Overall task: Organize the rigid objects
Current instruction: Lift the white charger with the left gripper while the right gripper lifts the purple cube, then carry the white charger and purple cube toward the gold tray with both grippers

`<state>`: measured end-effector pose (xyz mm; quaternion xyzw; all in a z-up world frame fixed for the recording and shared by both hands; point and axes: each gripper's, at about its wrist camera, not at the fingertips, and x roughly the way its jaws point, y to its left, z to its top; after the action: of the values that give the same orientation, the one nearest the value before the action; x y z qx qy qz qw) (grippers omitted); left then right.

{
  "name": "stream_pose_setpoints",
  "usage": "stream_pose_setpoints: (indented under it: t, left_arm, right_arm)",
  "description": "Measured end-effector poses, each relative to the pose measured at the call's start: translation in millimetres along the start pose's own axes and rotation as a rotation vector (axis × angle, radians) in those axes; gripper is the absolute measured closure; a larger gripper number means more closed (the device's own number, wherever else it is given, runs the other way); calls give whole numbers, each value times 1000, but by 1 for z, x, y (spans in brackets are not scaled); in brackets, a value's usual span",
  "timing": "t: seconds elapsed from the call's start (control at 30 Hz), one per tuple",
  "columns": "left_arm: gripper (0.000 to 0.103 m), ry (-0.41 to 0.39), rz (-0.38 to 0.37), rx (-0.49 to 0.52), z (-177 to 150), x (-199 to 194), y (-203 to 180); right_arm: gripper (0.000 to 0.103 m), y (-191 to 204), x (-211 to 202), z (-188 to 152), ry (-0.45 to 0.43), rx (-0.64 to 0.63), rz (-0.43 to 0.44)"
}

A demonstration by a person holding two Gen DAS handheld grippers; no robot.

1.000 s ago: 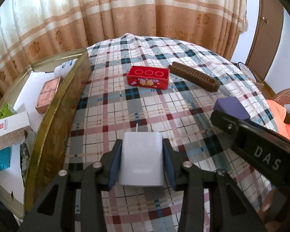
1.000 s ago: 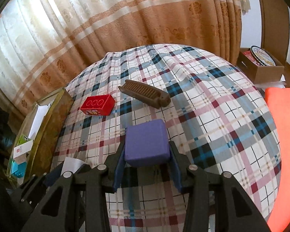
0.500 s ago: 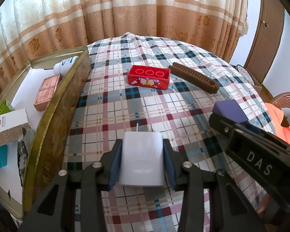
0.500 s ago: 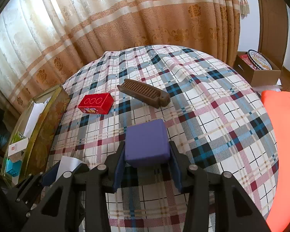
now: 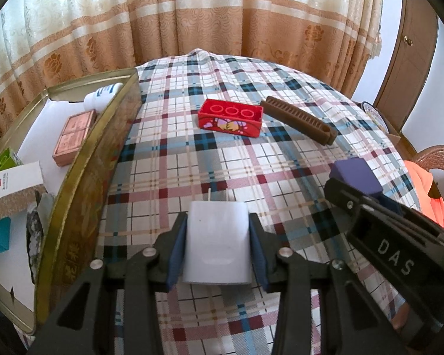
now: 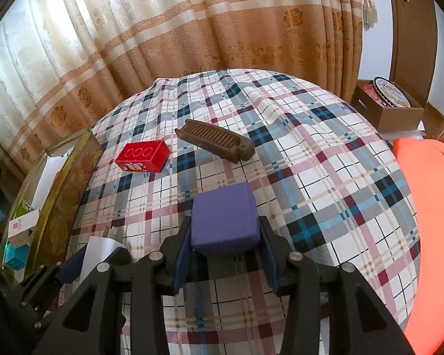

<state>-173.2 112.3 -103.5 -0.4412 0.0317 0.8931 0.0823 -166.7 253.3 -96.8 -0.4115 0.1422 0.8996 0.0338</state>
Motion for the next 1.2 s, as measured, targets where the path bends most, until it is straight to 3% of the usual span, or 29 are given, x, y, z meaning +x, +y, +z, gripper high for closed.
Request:
stream_pose_setpoints:
  t: [0.4,0.73,0.93,1.2]
  left_arm:
    - [63,13,9,-22,-3,-3,5]
    - [63,-30,-2,-26,-3,-25,12]
    - [63,-47,-10,-38,1,-39,21]
    - [63,-69,25,-51,4,-47,36]
  right_arm:
    - [58,1,-2,-4,10,-1,-14]
    - [58,-4,-11,-12,3,19,-13]
    - [58,6,-21,-28,-22,-18,-18]
    - [58,25,-38,-19,-72,-49,9]
